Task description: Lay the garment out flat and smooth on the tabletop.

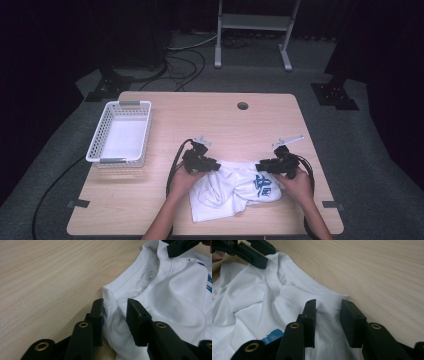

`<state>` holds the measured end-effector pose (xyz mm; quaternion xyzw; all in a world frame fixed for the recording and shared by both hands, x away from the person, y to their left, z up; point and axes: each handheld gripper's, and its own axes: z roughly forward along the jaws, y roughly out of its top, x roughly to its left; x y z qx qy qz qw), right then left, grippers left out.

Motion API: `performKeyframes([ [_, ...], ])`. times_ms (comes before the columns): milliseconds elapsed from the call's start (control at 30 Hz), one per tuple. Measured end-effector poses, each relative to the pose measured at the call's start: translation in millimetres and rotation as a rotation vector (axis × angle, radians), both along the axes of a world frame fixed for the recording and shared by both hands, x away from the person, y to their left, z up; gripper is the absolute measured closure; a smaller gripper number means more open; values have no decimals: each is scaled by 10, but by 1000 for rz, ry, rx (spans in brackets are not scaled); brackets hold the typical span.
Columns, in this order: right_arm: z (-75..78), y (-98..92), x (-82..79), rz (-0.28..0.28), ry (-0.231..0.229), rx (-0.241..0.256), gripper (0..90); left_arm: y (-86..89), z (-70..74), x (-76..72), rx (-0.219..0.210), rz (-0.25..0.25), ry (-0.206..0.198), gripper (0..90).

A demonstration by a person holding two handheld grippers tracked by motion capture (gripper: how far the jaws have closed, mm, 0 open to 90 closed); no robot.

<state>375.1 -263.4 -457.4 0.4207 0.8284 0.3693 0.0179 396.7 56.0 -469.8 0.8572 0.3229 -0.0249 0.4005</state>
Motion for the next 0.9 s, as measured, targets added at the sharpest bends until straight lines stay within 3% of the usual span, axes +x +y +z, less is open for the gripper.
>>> performKeyframes([
  [300, 1, 55, -80, 28, -21, -13, 842, 35, 24, -53, 7, -44, 0, 840],
  [600, 27, 127, -254, 65, -19, 9, 867, 165, 133, -156, 62, -77, -26, 847],
  [900, 72, 241, -487, 116, -25, 26, 871, 315, 251, -277, 90, -96, -45, 846],
])
